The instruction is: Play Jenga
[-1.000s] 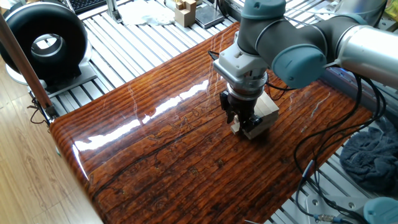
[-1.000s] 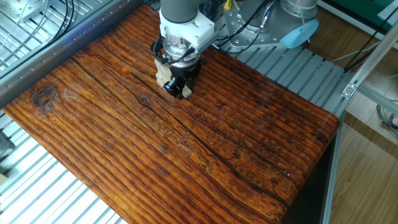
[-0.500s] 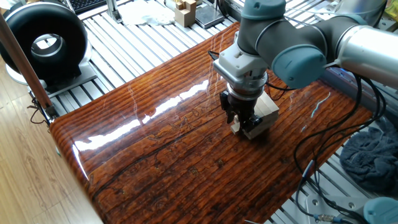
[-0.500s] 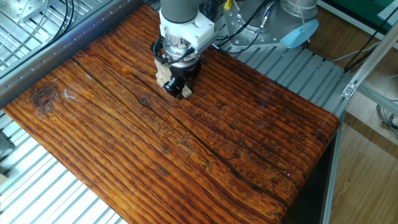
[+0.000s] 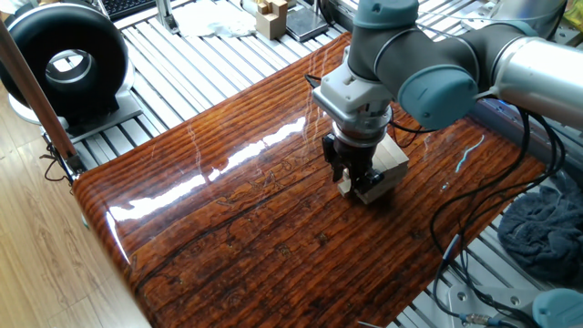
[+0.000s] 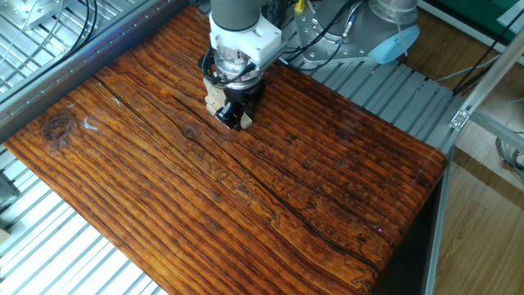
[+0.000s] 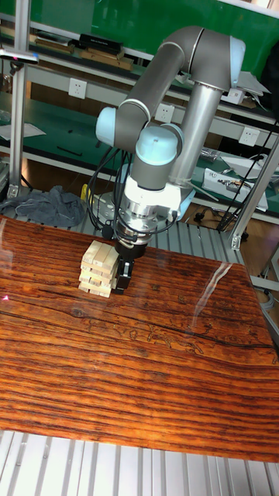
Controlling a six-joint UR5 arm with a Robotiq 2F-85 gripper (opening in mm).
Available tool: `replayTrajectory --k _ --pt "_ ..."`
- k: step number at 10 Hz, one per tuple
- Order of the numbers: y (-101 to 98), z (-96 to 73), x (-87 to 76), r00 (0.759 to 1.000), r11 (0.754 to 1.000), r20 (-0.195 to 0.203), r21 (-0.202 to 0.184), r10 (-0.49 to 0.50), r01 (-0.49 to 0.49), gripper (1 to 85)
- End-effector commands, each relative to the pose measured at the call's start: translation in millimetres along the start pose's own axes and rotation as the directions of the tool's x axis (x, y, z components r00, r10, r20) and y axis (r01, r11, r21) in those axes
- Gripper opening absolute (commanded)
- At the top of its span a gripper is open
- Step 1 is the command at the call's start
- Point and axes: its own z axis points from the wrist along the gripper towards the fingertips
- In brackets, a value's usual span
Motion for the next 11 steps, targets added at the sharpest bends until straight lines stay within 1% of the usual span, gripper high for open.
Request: replayTrajectory --k 1,6,11 --pt "0.3 -0.9 -2.8 1.000 1.000 0.015 -0.003 0.012 -0.012 43.7" --pt "1.2 0.9 -2.7 1.000 1.000 0.017 -0.010 0.024 -0.024 37.0" --pt "2.3 1.3 -5.3 0.999 0.999 0.027 -0.016 0.038 -0.038 34.7"
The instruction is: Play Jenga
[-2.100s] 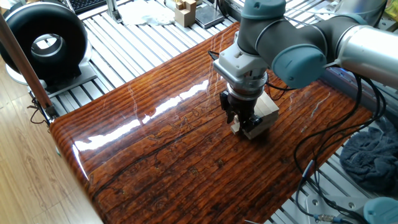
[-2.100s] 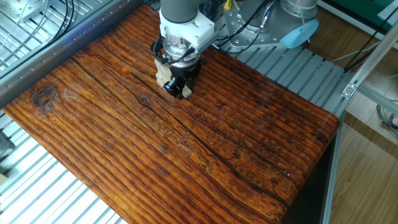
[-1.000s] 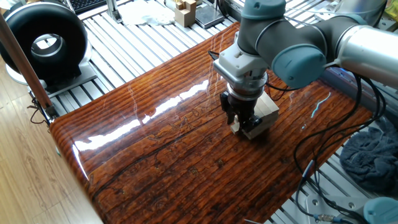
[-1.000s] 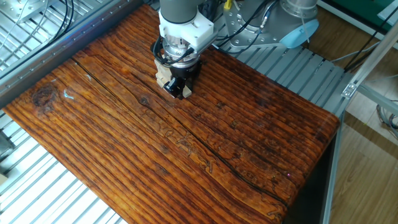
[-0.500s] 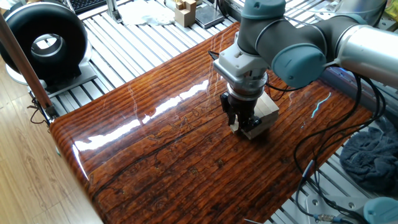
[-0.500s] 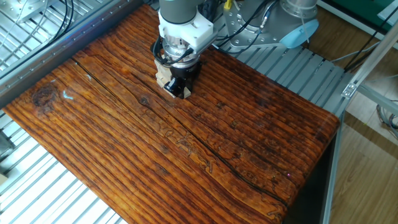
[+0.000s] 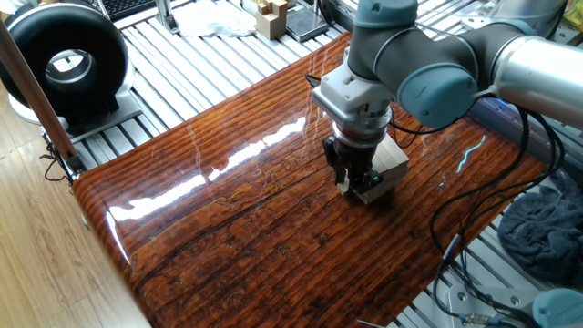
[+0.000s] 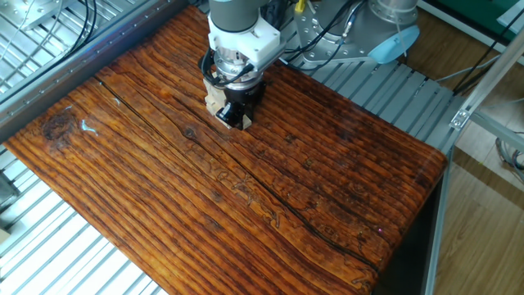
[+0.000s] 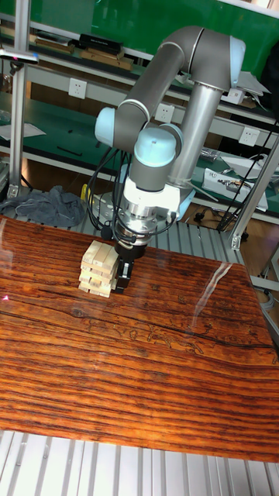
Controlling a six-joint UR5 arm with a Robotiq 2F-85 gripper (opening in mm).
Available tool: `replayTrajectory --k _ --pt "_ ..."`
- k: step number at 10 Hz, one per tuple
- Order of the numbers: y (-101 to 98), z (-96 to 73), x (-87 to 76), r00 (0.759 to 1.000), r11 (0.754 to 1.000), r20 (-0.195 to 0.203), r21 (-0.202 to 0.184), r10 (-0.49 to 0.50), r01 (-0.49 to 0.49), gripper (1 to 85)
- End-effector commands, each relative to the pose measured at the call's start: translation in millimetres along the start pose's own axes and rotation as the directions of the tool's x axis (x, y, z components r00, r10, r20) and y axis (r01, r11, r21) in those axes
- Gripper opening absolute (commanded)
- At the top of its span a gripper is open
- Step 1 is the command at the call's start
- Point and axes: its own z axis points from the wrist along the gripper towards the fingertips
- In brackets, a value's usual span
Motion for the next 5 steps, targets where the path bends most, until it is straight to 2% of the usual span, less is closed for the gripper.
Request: replayTrajectory --k 1,5 --pt "-0.1 -0.8 -4.4 1.000 1.000 0.021 -0.002 0.019 -0.019 34.7" --pt "0.8 -0.7 -5.6 0.999 1.000 0.025 -0.006 0.031 -0.031 34.3"
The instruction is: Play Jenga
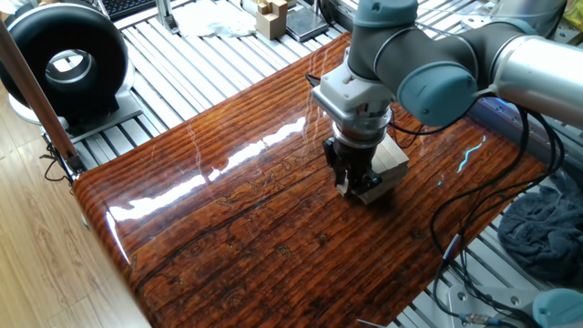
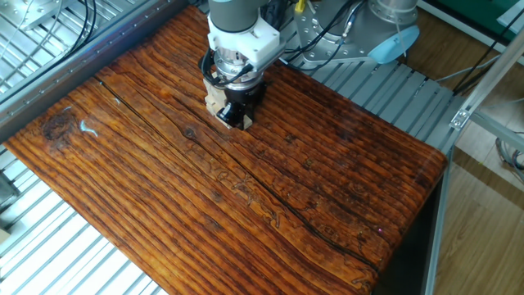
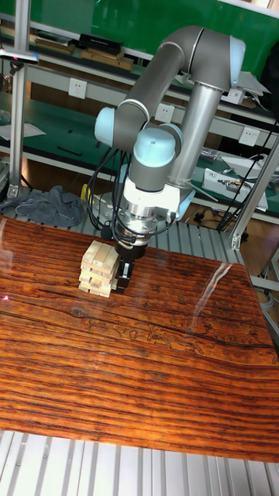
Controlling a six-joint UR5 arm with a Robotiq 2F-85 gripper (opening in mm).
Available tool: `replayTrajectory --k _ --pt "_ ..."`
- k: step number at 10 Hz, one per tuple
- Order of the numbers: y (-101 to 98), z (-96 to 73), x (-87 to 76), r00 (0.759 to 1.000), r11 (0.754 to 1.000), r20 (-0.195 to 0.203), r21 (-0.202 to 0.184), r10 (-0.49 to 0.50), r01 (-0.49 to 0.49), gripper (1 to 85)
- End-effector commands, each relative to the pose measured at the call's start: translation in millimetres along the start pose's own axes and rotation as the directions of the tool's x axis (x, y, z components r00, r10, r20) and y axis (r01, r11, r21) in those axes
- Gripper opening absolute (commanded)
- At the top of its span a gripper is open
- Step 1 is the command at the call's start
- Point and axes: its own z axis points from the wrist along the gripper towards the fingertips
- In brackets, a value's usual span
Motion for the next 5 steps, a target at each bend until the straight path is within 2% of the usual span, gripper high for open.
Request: replayTrajectory --k 1,5 --pt "-0.6 -1.1 -3.5 1.000 1.000 0.016 0.000 0.016 -0.016 34.0" --pt "-0.2 -0.7 -5.1 0.999 1.000 0.022 -0.002 0.026 -0.026 33.3"
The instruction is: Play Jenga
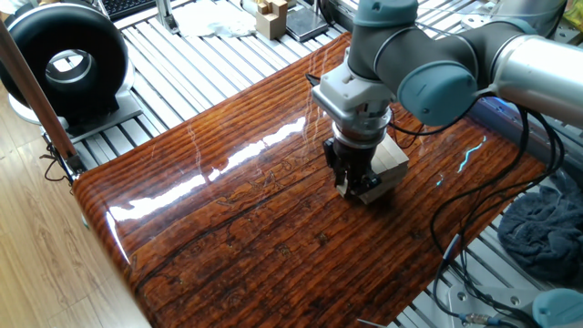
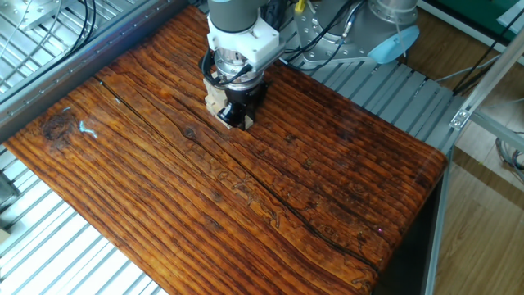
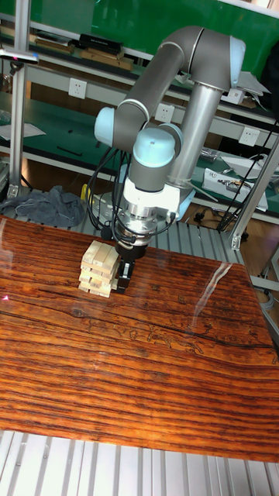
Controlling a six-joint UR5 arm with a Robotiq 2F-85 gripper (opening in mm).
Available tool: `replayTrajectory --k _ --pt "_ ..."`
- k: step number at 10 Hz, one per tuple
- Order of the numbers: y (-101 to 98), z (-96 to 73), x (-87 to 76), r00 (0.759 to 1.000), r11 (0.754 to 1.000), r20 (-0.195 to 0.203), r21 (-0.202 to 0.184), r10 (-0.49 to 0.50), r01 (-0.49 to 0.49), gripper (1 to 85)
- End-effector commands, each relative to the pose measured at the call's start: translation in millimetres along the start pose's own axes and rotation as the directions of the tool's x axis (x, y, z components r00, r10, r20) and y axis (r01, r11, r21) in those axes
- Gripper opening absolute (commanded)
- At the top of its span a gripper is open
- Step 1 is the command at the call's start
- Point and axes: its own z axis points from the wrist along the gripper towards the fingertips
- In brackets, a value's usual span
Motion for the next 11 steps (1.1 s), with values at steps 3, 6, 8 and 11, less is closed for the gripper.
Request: replayTrajectory --k 3,6,8,11 --pt "-0.9 -0.8 -4.9 1.000 1.000 0.021 0.000 0.020 -0.020 33.0" --pt "-1.3 0.0 -5.3 1.000 1.000 0.020 0.000 0.022 -0.022 33.0" --pt "-1.7 0.8 -6.7 1.000 1.000 0.020 0.000 0.022 -0.022 33.0" --pt "-1.5 1.3 -8.0 0.999 1.000 0.020 -0.001 0.028 -0.028 33.0"
